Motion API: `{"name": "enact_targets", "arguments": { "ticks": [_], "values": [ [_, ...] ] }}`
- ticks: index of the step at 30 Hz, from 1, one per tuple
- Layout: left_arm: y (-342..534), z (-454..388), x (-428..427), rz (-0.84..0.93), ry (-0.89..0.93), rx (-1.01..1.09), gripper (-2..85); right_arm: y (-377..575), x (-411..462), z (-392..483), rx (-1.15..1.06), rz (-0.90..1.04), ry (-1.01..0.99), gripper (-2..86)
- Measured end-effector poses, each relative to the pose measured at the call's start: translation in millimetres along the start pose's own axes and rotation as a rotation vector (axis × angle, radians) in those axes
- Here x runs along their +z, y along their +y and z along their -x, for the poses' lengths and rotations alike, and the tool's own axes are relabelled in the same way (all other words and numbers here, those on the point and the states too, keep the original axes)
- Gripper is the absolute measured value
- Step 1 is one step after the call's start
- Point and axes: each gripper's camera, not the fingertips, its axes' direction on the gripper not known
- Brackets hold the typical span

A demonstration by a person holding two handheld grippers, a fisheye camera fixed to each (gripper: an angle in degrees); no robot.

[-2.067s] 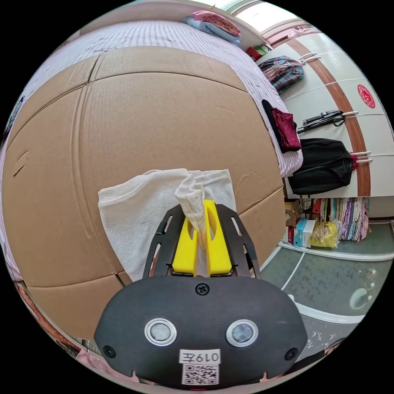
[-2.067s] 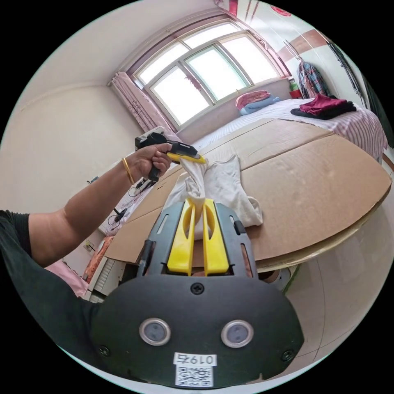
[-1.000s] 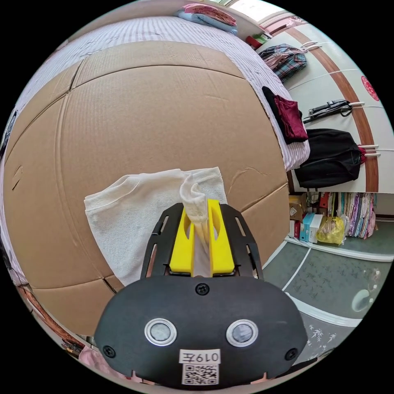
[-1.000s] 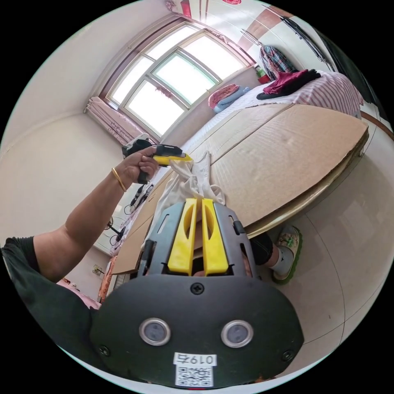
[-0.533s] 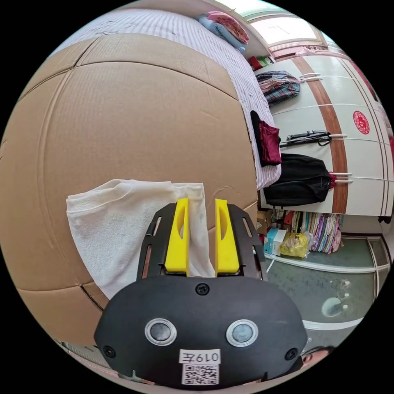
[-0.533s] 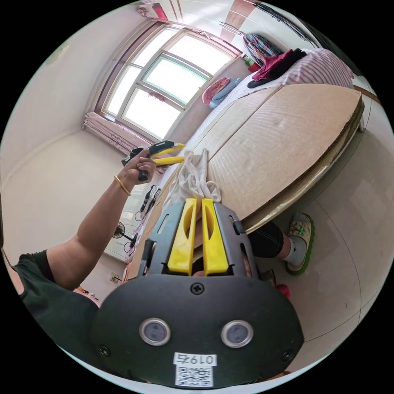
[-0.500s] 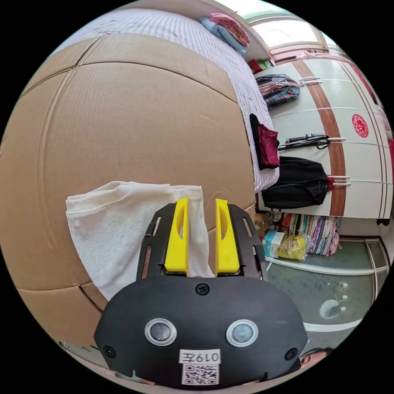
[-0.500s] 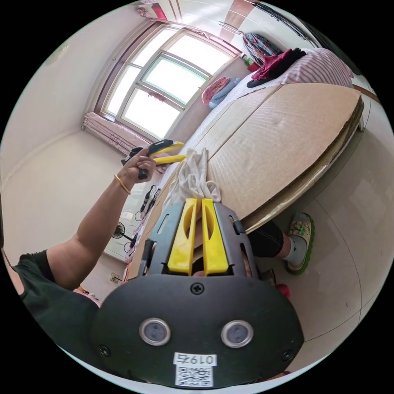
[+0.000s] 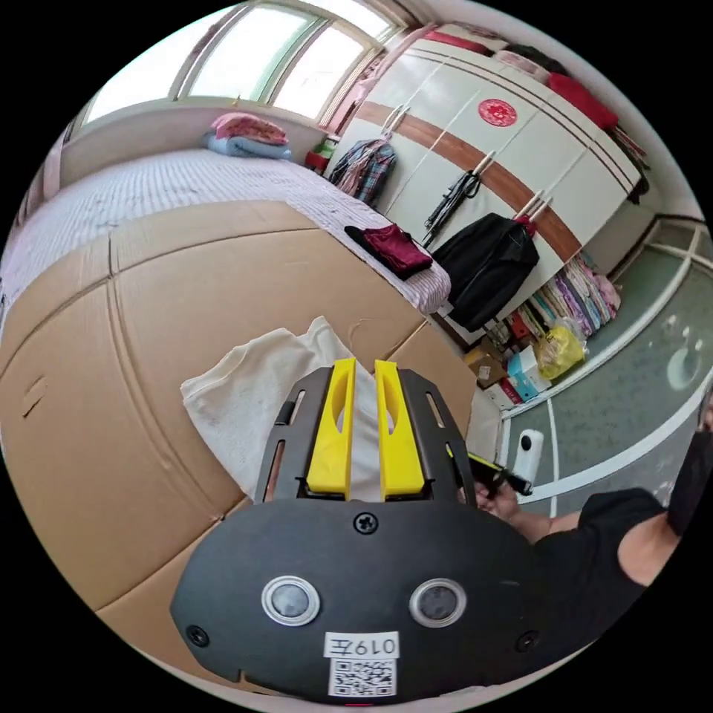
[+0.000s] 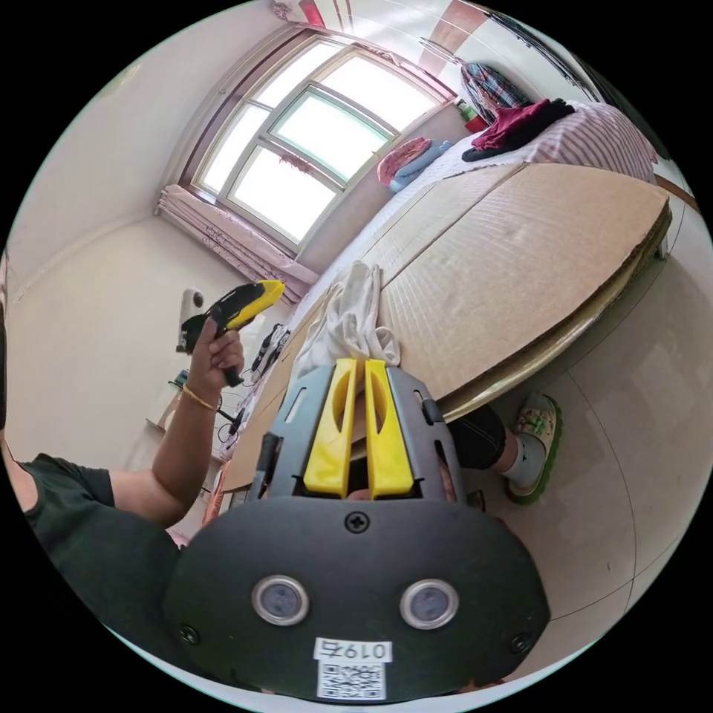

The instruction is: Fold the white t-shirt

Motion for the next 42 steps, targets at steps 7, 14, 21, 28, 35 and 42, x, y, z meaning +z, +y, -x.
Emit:
{"name": "enact_targets", "arguments": {
  "ticks": [7, 14, 21, 28, 35, 42],
  "values": [
    [178.2, -139.9, -56.7, -0.077, -0.216, 0.366, 6.4, -10.9, -17.2, 3.2, 0.014, 0.018, -0.030, 0.2],
    [295.2, -282.7, -23.4, 0.143, -0.621, 0.644, 7.8, -24.5, -37.3, 14.1, 0.026, 0.044, -0.016, 0.2],
    [321.1, -349.9, -3.6, 0.193, -0.815, 0.754, 7.0, -30.9, -63.7, 28.6, 0.018, 0.045, -0.008, 0.2],
    [336.7, -376.4, 10.2, 0.292, -0.922, 0.834, 5.3, -37.4, -100.1, 42.4, 0.031, 0.042, -0.010, 0.2],
    [343.9, -387.0, 5.8, 0.311, -1.001, 0.835, 1.9, -48.5, -144.0, 57.3, 0.053, 0.050, -0.020, 0.1],
    [348.6, -373.5, 4.1, 0.405, -0.957, 0.861, 1.1, -63.6, -189.4, 66.4, 0.090, 0.082, 0.001, 0.2]
  ]
}}
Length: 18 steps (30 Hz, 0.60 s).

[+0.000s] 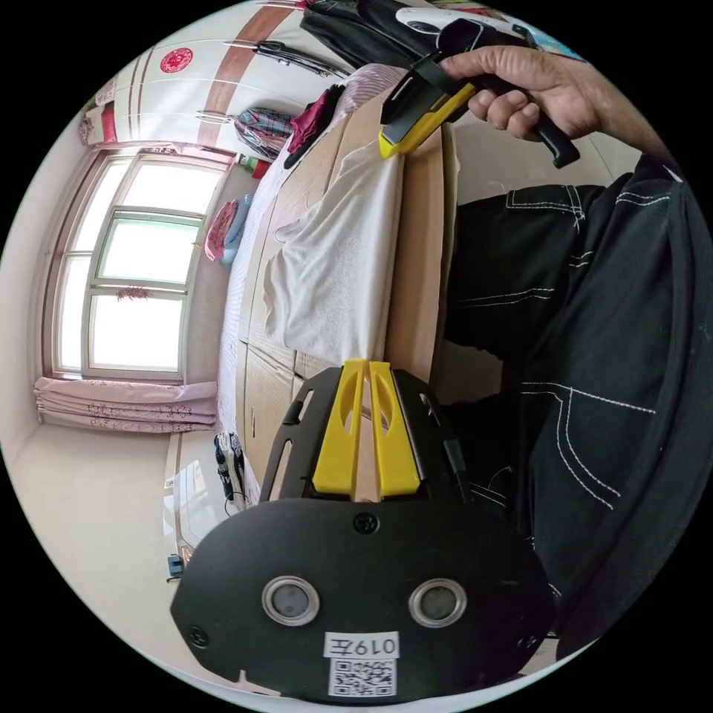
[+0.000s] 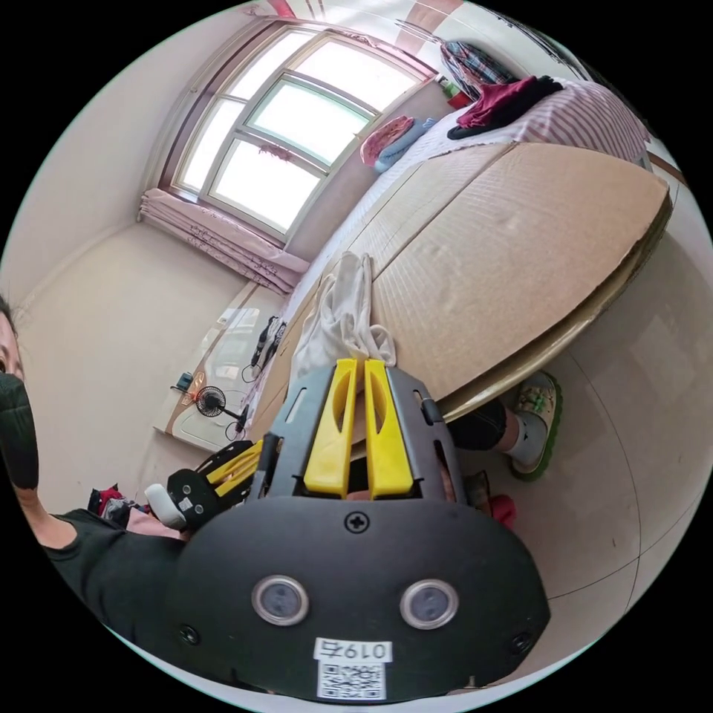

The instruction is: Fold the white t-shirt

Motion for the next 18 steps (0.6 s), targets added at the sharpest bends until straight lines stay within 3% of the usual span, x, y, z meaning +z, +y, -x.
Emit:
{"name": "enact_targets", "arguments": {
  "ticks": [9, 18],
  "values": [
    [30.0, 46.6, 31.2, -0.022, 0.139, -0.087, 0.9, -22.6, -73.1, 20.6, 0.024, 0.058, -0.082, 1.9],
    [120.8, 146.6, 83.0, -0.095, 0.366, -0.250, 0.5, -69.2, -182.3, 64.3, -0.288, 0.234, -0.111, 4.7]
  ]
}}
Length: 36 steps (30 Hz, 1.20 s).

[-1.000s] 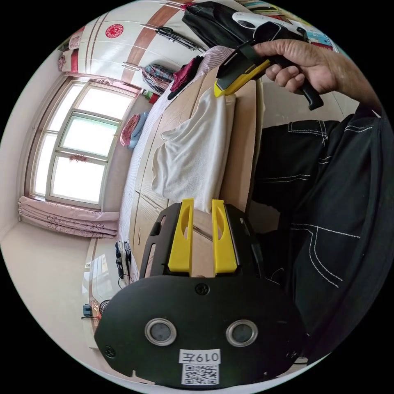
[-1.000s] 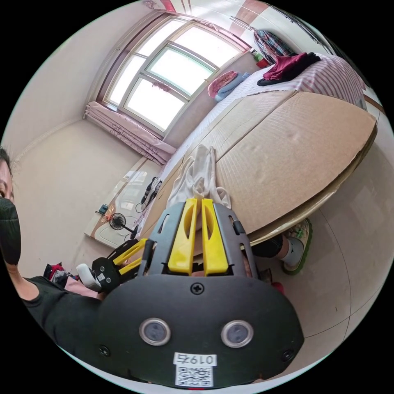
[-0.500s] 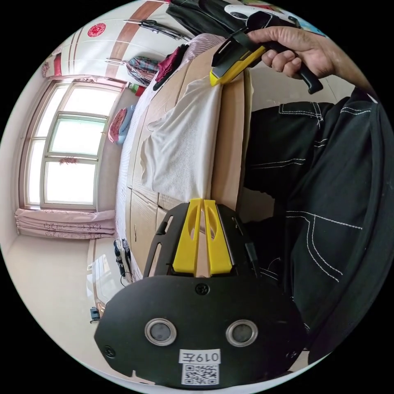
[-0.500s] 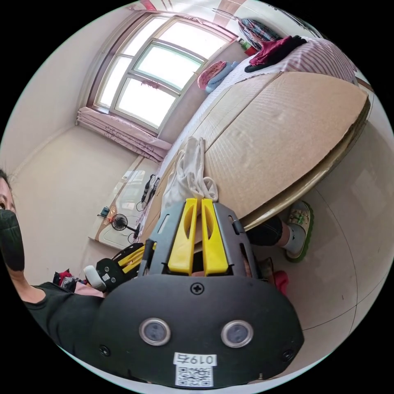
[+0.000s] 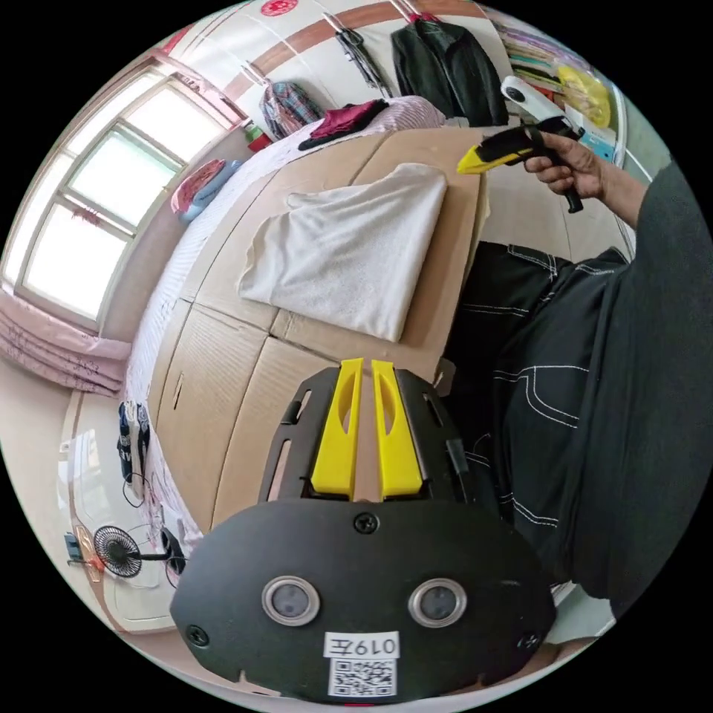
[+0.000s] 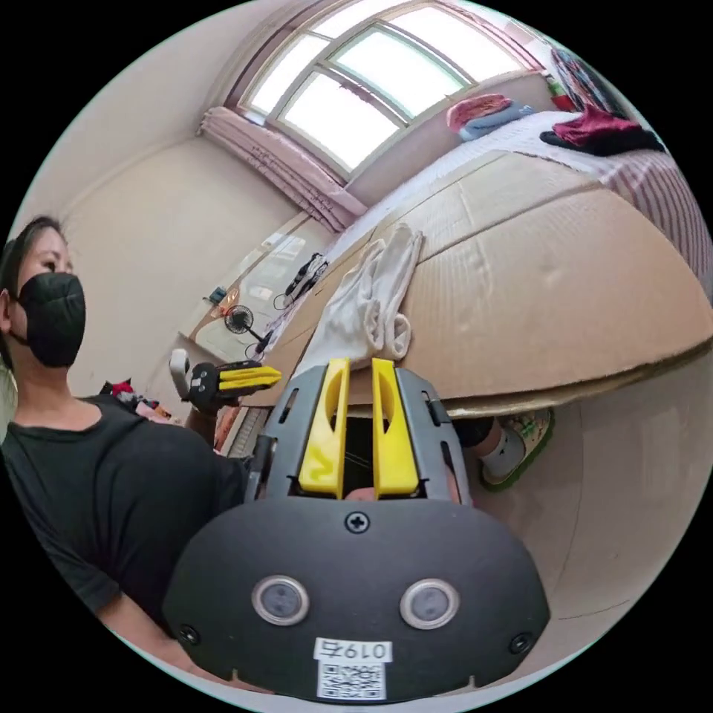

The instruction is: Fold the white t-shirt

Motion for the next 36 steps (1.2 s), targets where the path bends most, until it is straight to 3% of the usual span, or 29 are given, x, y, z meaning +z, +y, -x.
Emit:
{"name": "enact_targets", "arguments": {
  "ticks": [3, 5, 8, 10, 12, 14, 19, 29, 36],
  "values": [
    [13.6, 68.2, 2.4, -0.086, -0.019, -0.144, 0.5, -37.4, -31.0, 47.6, -0.300, 0.071, 0.023, 1.7],
    [14.9, 103.4, 5.0, -0.155, -0.039, -0.205, 0.7, -69.7, -30.0, 116.4, -0.682, 0.181, 0.351, -0.1],
    [10.1, 153.8, 13.6, -0.295, -0.038, -0.269, 0.8, -102.2, -9.1, 170.2, -1.012, 0.175, 0.795, -0.5],
    [3.3, 182.7, 25.8, -0.351, -0.047, -0.275, 0.8, -133.8, -3.0, 179.8, -1.089, 0.219, 0.809, -0.1],
    [-4.7, 224.0, 49.1, -0.422, -0.067, -0.287, 0.9, -173.8, -9.0, 176.4, -1.069, 0.231, 0.680, 1.2],
    [-10.4, 259.2, 72.9, -0.456, -0.034, -0.288, 0.9, -235.6, -18.3, 155.9, -0.945, 0.313, 0.520, 10.4],
    [-25.9, 347.6, 153.6, -0.413, 0.174, -0.252, 1.4, -331.4, -56.3, 103.5, -0.675, 0.321, 0.296, 10.6],
    [-70.3, 410.6, 239.9, -0.463, 0.299, -0.005, 6.7, -441.8, -106.4, 12.7, -0.327, 0.454, 0.016, 13.6],
    [-101.8, 441.7, 283.2, -0.465, 0.311, 0.082, 7.6, -479.1, -146.1, -10.4, -0.296, 0.510, -0.016, 11.4]
  ]
}}
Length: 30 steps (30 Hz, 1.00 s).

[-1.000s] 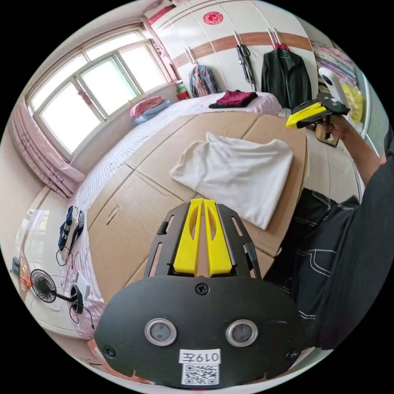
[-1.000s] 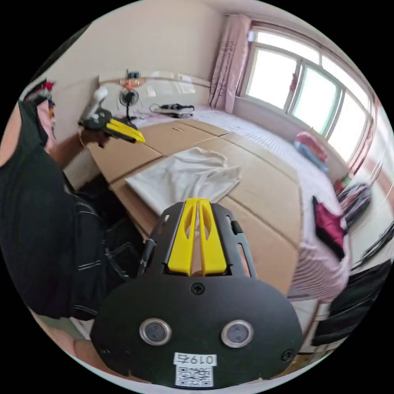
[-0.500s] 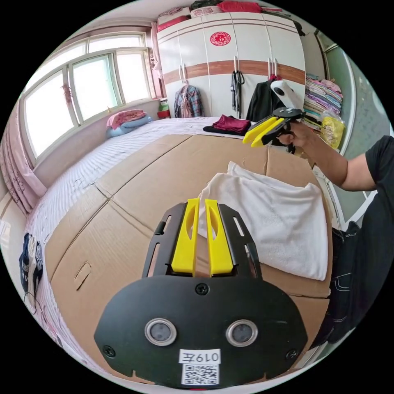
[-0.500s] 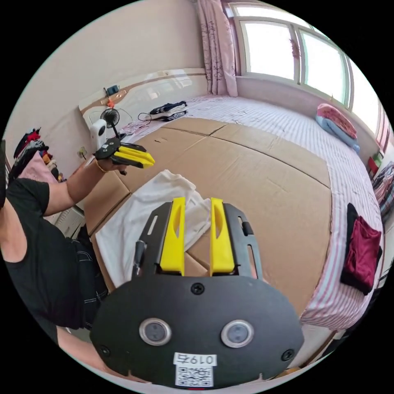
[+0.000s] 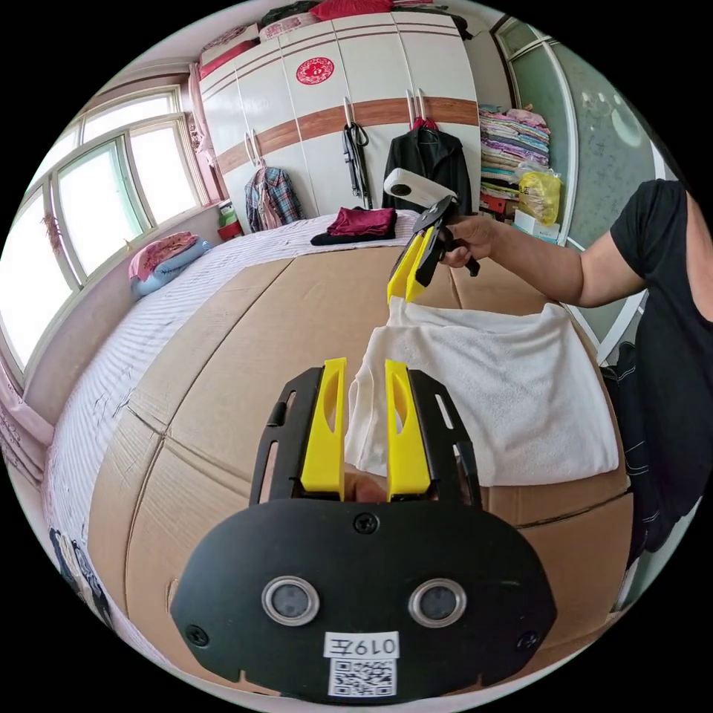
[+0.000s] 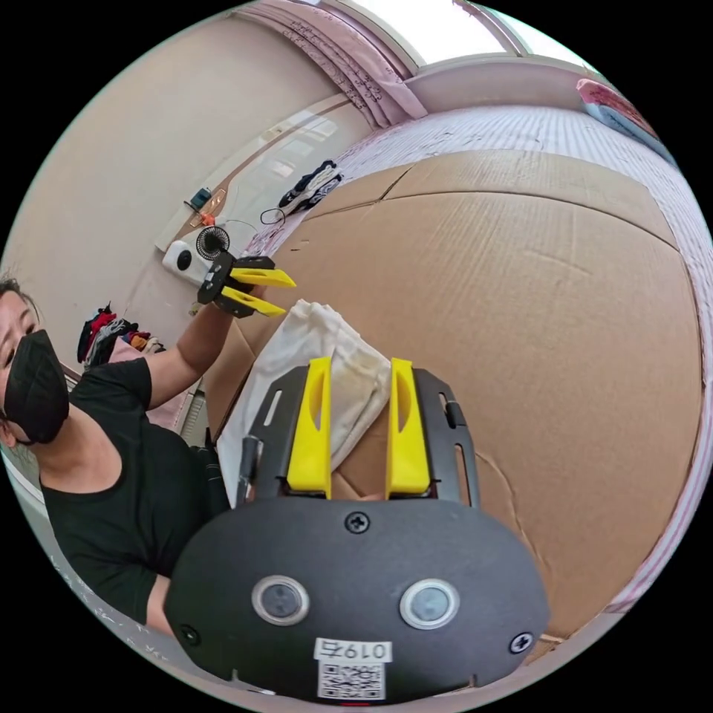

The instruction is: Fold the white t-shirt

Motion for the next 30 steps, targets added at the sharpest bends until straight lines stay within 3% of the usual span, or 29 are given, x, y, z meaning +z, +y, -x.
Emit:
{"name": "enact_targets", "arguments": {
  "ticks": [8, 19, 30],
  "values": [
    [-27.4, 34.2, 56.5, 0.031, 0.091, 0.112, 10.7, 12.0, -68.3, -16.6, -0.111, -0.030, -0.037, 0.5],
    [-75.0, 52.9, 145.9, 0.183, 0.136, 0.412, 12.7, 48.8, -146.7, 5.7, -0.551, -0.096, -0.045, -0.5],
    [-115.3, 108.6, 198.5, 0.264, 0.491, 0.538, 5.6, 80.1, -201.7, -19.2, -0.693, -0.172, -0.100, -0.6]
  ]
}}
